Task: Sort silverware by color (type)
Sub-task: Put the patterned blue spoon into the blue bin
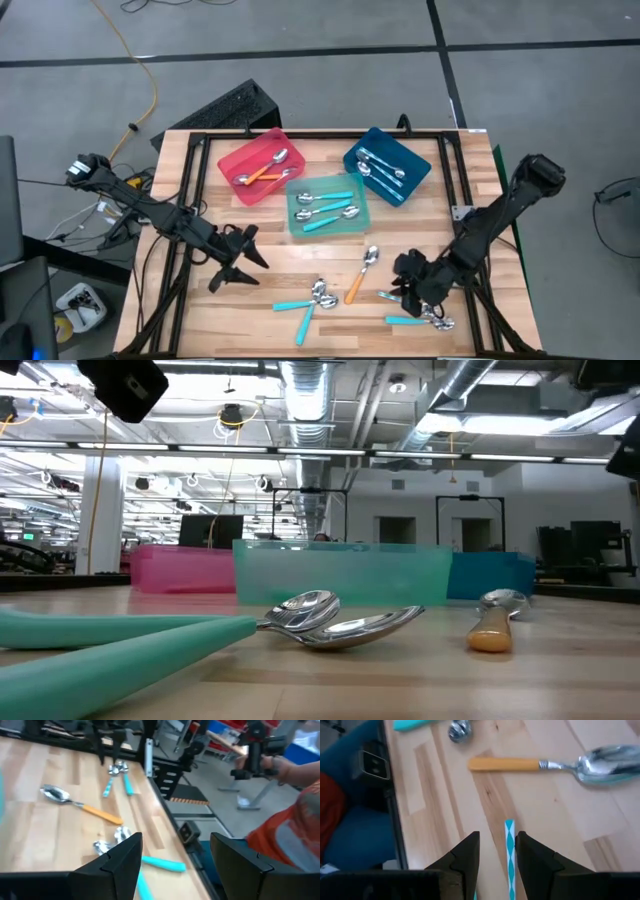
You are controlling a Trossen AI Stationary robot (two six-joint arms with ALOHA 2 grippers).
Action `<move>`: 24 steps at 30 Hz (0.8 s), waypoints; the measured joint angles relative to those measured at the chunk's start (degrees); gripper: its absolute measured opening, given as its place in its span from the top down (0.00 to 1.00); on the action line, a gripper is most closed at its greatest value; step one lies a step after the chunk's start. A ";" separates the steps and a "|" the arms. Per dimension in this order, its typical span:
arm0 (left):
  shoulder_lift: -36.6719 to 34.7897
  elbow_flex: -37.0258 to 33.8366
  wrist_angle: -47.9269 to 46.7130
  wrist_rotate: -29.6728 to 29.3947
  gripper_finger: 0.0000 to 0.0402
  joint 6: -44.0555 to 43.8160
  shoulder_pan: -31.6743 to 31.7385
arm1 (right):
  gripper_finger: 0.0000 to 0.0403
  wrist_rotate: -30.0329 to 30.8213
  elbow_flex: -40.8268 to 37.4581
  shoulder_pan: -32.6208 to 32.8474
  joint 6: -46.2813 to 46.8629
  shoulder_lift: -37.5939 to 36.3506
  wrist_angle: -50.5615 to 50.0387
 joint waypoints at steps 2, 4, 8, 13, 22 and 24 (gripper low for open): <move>-0.02 0.00 -0.43 -1.31 0.46 0.81 0.00 | 0.63 0.01 -0.01 0.52 0.47 1.44 0.61; -0.02 0.00 -0.45 -2.08 0.46 1.91 0.00 | 0.63 0.05 0.00 0.95 0.57 2.68 1.44; -0.02 0.00 0.81 -2.21 0.46 4.45 0.00 | 0.63 0.06 -0.01 0.53 -0.77 4.79 5.22; -0.06 0.00 3.08 -2.21 0.46 5.66 0.00 | 0.63 0.28 -0.01 -1.21 -6.45 5.23 11.93; -2.81 0.00 4.92 -2.28 0.46 5.32 0.02 | 0.63 1.43 0.01 -6.22 -18.96 4.36 23.64; -3.90 0.00 5.34 -2.28 0.46 5.68 0.04 | 0.63 1.07 0.01 -7.19 -19.06 4.36 24.70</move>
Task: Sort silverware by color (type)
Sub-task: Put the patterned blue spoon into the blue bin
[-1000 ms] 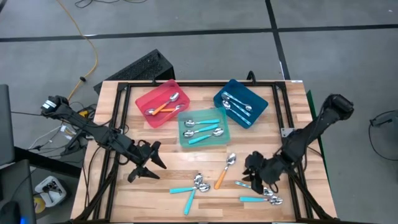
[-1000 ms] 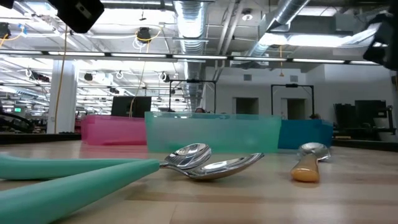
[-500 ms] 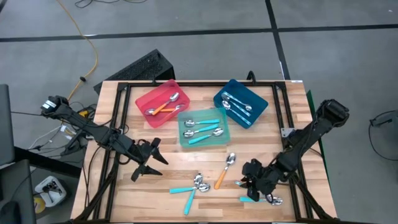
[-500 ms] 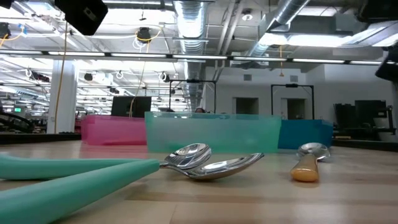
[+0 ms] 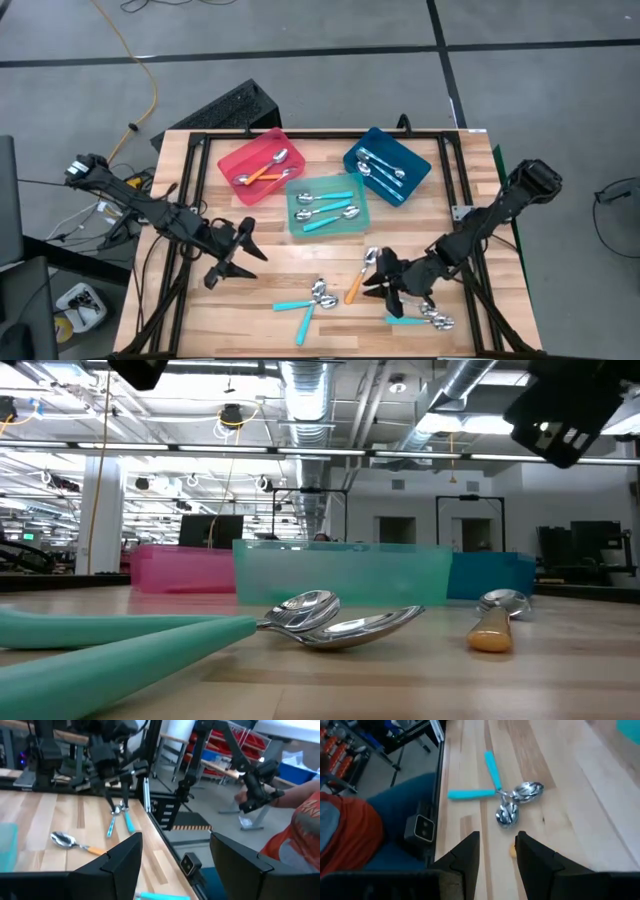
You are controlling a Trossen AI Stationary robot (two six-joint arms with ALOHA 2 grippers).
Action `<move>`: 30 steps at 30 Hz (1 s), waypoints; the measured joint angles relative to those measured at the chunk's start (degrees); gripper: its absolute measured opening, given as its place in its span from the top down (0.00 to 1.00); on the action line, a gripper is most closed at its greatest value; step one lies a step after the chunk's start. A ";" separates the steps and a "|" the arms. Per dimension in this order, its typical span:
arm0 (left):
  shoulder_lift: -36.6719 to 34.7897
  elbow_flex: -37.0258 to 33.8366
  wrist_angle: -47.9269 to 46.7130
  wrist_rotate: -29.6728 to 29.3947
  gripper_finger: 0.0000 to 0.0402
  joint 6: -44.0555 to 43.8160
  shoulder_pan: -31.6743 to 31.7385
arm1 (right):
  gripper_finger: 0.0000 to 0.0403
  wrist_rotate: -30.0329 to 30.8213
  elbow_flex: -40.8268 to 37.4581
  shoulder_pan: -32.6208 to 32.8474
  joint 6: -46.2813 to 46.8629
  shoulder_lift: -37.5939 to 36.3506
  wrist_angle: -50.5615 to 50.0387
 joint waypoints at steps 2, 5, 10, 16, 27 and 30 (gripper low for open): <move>-1.07 0.00 -0.33 -0.03 0.46 0.38 0.00 | 0.63 -1.74 0.00 -0.91 0.45 0.00 -0.49; -2.51 0.00 -1.07 -0.22 0.46 1.04 0.00 | 0.63 -4.08 0.00 -1.94 0.99 0.00 -2.14; -3.43 0.00 -2.09 -1.46 0.46 2.89 0.00 | 0.63 -4.34 0.00 -2.28 6.77 0.00 -11.31; -3.20 0.00 -5.16 -2.67 0.46 4.53 0.00 | 0.63 -7.68 0.04 -3.06 9.42 0.00 -19.89; -3.29 0.00 -4.99 -1.48 0.46 7.26 0.03 | 0.48 -12.54 10.02 -6.79 6.34 0.00 -39.92; -3.29 0.00 -5.70 -1.77 0.46 7.25 0.03 | 0.47 -13.02 12.86 -7.11 6.44 0.00 -45.72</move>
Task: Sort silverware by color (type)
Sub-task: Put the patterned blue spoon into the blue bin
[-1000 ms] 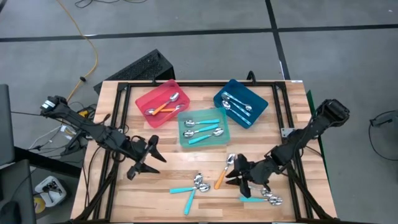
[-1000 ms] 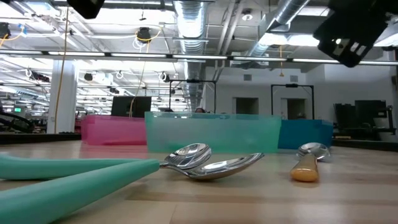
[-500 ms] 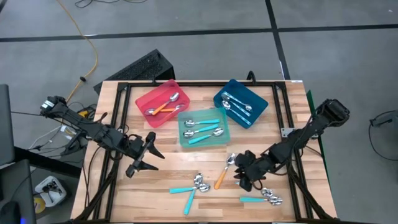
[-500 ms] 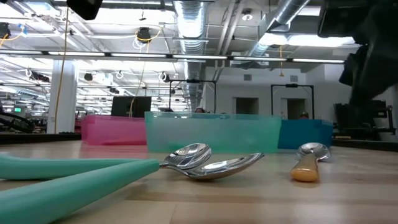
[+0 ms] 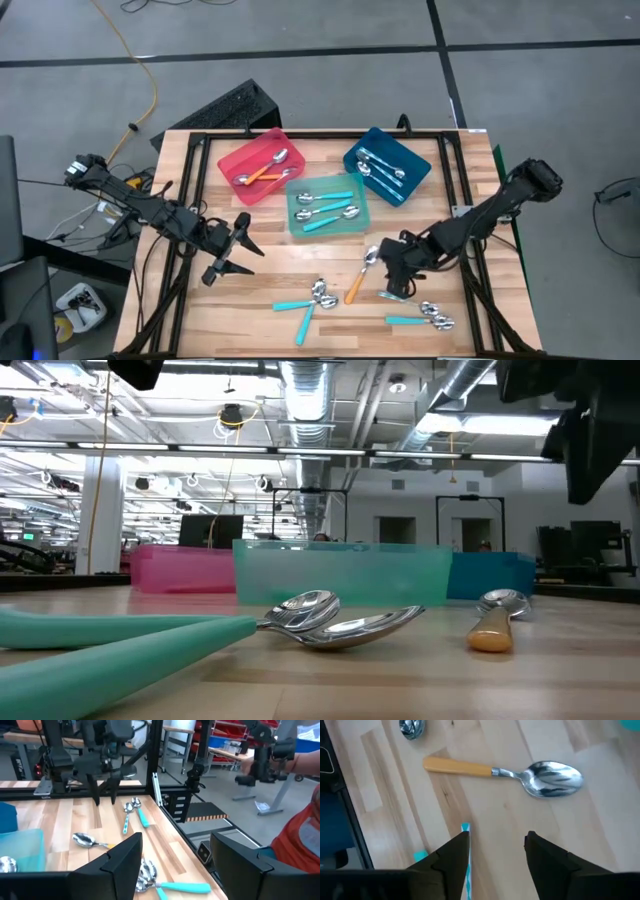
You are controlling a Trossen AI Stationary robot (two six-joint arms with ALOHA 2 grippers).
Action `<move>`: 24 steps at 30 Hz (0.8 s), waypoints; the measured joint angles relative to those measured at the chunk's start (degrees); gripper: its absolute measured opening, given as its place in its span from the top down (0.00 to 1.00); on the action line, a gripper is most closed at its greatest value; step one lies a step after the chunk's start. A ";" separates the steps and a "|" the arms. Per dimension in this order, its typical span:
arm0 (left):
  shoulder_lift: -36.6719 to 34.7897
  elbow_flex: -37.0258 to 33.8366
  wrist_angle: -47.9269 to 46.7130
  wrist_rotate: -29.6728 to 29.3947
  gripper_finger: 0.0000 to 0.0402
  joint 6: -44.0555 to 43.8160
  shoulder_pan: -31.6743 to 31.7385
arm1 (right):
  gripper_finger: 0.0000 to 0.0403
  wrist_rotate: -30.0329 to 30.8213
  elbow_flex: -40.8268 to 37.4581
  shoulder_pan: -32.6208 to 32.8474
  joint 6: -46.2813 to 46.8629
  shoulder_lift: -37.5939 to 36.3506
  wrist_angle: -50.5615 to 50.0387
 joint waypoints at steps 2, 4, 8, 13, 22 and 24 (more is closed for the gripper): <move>0.02 0.00 -0.51 0.00 0.46 -0.10 0.00 | 0.48 0.01 1.30 0.24 1.03 0.00 -2.33; 0.00 0.00 -0.72 -0.01 0.46 -0.43 0.00 | 0.49 0.04 1.97 0.95 2.38 0.00 -3.67; 0.02 0.00 -0.96 0.03 0.46 -0.48 0.00 | 0.51 0.04 2.05 3.03 4.25 0.62 -3.86; 0.04 0.00 -1.47 0.31 0.46 -0.74 0.00 | 0.51 0.01 2.05 5.38 5.54 3.37 -4.28; 0.03 0.00 -1.46 -0.39 0.46 -0.71 0.00 | 0.51 -0.71 2.05 7.36 5.72 9.24 -4.40; 0.02 0.00 -1.53 -0.66 0.46 -0.70 0.00 | 0.51 -1.01 2.05 7.55 6.45 10.05 -4.45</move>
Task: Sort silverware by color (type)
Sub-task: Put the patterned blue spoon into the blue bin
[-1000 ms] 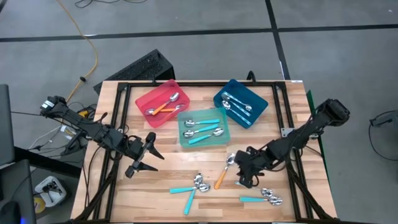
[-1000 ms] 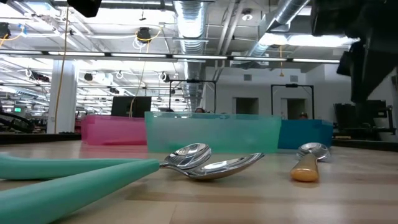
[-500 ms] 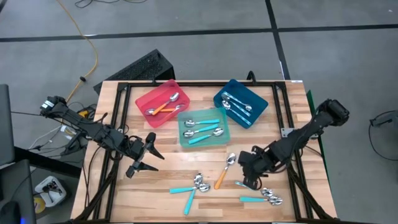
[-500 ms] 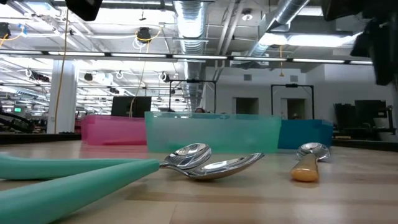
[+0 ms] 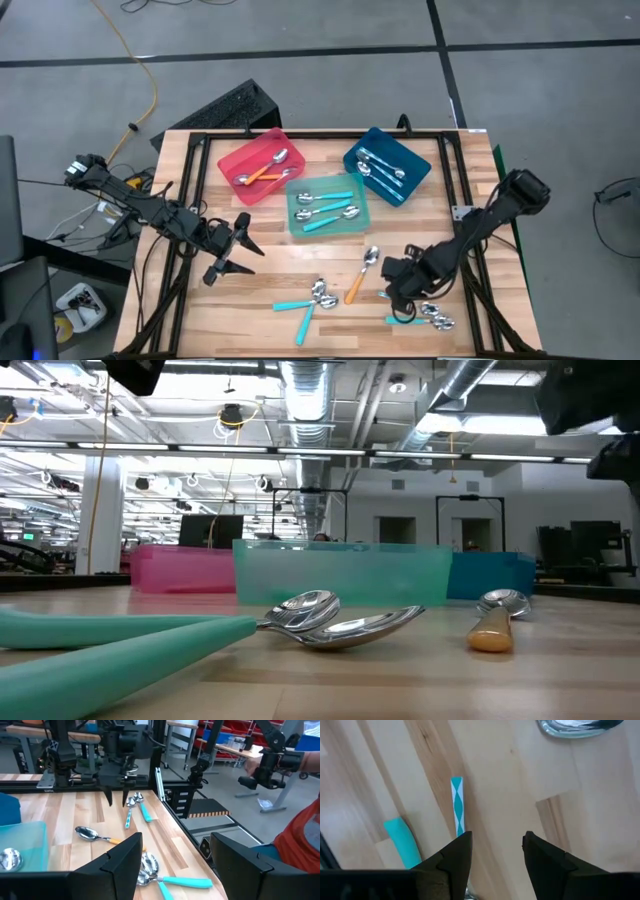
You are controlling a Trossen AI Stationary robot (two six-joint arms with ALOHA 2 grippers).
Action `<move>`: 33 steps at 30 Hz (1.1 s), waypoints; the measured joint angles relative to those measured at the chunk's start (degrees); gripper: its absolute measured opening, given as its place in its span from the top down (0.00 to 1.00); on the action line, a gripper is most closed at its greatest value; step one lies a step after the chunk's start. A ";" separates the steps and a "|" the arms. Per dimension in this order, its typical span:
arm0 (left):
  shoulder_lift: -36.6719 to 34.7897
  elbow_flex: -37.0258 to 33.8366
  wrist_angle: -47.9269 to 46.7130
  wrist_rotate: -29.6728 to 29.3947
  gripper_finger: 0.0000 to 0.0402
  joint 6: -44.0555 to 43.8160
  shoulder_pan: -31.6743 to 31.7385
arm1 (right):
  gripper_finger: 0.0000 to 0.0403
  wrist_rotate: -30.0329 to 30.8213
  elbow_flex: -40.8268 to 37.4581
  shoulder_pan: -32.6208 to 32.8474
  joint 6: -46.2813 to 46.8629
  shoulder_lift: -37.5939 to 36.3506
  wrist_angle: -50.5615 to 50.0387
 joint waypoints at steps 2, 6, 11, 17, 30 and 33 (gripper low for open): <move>0.02 0.00 -0.15 -0.25 0.46 0.00 0.00 | 0.51 -0.21 0.00 0.23 1.01 0.54 -0.25; 0.00 0.00 -0.21 -0.45 0.46 0.02 0.00 | 0.51 0.27 0.00 0.62 3.48 1.03 -0.62; 0.01 0.00 -0.64 -0.51 0.46 0.02 0.00 | 0.51 4.25 0.00 1.32 6.73 0.99 -1.86; 0.00 0.00 -1.28 -0.52 0.46 0.04 0.00 | 0.51 7.09 0.00 2.78 9.73 0.99 -1.83; 0.00 0.00 -2.11 -0.53 0.46 0.07 0.00 | 0.51 8.55 0.00 5.88 15.57 0.99 -1.53; 0.01 0.00 -2.41 -0.53 0.46 0.07 0.00 | 0.51 8.55 -0.02 6.22 15.59 0.99 -1.66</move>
